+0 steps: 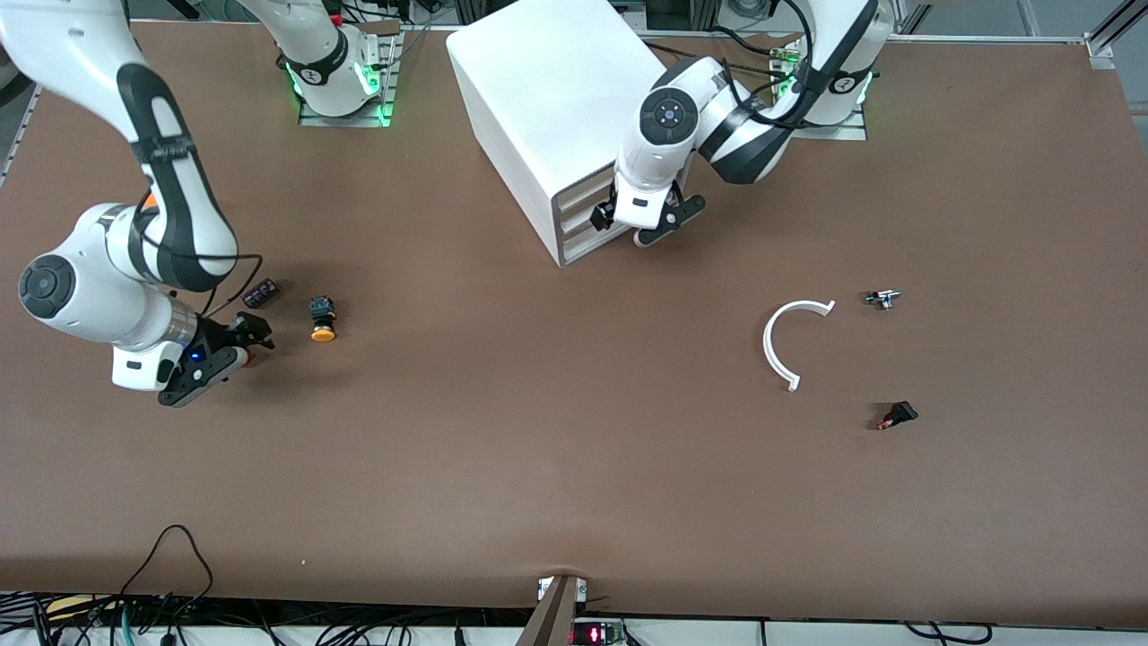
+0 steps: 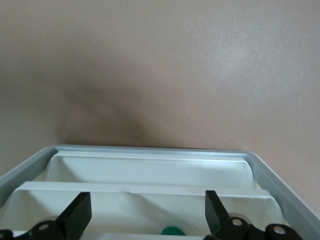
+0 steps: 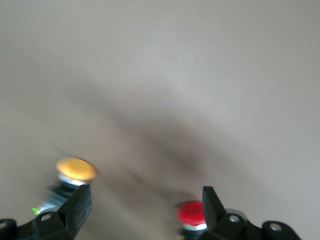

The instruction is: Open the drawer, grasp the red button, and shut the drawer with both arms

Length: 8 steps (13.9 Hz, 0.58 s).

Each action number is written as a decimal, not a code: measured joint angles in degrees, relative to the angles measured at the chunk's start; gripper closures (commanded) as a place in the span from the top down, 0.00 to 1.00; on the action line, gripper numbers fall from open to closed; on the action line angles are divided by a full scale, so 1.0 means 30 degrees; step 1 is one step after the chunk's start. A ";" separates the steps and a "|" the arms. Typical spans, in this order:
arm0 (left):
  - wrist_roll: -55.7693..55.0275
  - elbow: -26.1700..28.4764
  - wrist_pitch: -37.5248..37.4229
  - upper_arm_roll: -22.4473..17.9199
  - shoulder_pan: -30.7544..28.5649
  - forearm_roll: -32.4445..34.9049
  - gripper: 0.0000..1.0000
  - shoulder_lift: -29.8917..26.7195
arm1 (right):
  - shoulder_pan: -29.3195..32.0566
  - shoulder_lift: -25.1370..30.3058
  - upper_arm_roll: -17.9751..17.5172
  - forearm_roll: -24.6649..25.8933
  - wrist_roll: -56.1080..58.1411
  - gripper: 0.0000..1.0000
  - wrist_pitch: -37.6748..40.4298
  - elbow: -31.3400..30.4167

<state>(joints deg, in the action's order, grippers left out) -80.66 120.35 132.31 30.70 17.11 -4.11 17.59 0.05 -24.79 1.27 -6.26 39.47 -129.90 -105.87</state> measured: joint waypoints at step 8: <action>0.3802 -0.0348 -0.1056 -0.1275 -0.0888 0.0033 1.00 -0.0457 | -0.1769 0.5410 0.0089 0.1480 -0.5476 0.99 0.9632 0.3265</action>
<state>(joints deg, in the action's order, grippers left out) -69.26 119.30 129.14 26.88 14.44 -4.01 16.22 -5.25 -8.56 1.54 -1.82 23.05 -101.00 -96.08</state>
